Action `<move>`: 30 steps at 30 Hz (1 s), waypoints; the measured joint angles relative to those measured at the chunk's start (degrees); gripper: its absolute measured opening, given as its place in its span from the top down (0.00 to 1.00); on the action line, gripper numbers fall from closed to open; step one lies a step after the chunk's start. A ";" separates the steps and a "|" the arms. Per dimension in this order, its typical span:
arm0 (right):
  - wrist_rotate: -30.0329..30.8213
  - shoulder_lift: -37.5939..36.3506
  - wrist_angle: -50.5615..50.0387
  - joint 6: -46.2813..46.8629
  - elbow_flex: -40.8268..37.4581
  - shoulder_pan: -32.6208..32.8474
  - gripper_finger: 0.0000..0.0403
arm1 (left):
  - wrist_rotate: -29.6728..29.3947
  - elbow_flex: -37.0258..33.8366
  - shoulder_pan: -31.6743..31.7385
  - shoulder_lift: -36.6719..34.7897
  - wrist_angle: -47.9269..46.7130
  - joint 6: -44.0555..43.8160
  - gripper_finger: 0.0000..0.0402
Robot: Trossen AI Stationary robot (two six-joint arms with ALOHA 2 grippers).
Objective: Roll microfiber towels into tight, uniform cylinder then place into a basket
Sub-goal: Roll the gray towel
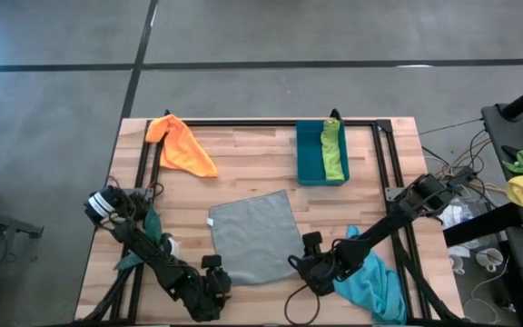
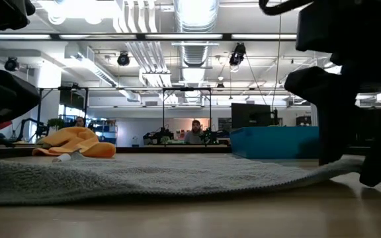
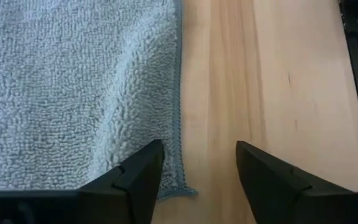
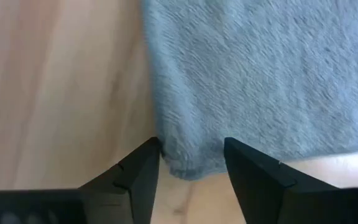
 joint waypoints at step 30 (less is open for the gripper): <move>-13.82 -0.02 -20.33 8.59 22.38 -0.37 0.98 | 12.86 4.38 2.02 -13.74 -13.16 -0.03 1.00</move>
